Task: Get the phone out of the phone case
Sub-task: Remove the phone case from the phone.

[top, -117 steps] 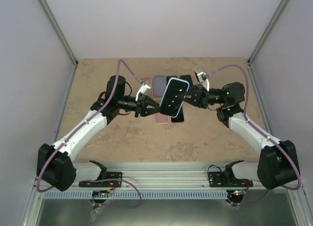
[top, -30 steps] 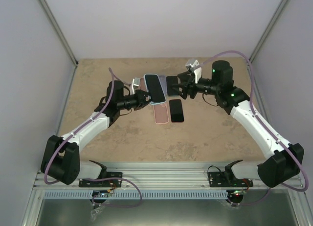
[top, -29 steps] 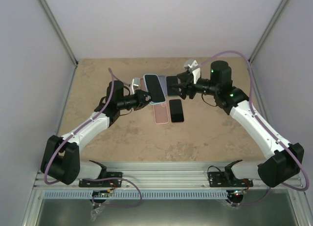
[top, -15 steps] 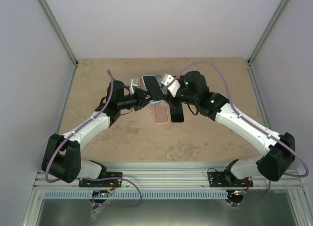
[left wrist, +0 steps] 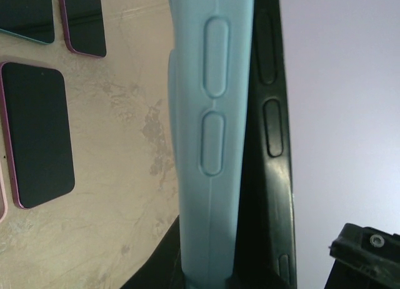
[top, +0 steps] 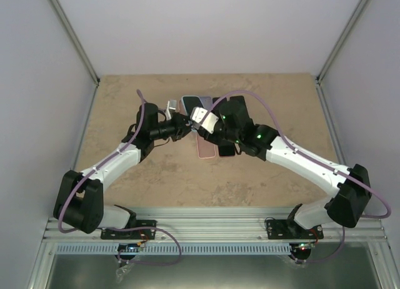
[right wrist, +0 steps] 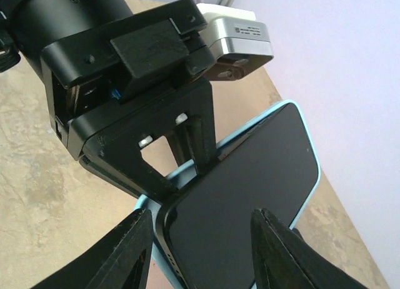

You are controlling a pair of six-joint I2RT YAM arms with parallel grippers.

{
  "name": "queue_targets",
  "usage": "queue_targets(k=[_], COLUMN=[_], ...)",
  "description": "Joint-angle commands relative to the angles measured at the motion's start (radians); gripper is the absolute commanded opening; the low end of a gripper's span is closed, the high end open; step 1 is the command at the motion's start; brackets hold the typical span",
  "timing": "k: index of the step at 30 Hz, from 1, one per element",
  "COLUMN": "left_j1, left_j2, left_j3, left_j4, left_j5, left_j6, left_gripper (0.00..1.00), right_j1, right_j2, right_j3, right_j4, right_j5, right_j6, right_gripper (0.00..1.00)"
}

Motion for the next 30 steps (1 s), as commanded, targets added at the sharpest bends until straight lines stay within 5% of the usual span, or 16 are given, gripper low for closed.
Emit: queue_targets(k=[1,8,25,30], left_j1=[0.005,0.005,0.005,0.005], left_j2=[-0.001,-0.006,-0.009,-0.015], left_j3=[0.003,-0.005,-0.024,-0.04], left_j4=[0.082,0.095,0.155,0.191], left_j5=[0.021,0.023,0.049,0.068], left_j6=[-0.009,-0.011,-0.052,-0.067], left_gripper=[0.0,0.0,0.0,0.0], right_j1=[0.038,0.076,0.109,0.119], right_j2=[0.018,0.029,0.041,0.053], right_j3=[-0.01,-0.043,-0.13,-0.151], right_j4=[0.044,0.109,0.25,0.32], right_j5=[0.112,0.241,0.408,0.456], right_j6=[-0.05,-0.101,-0.232,-0.267], right_gripper=[0.44,0.35,0.31,0.14])
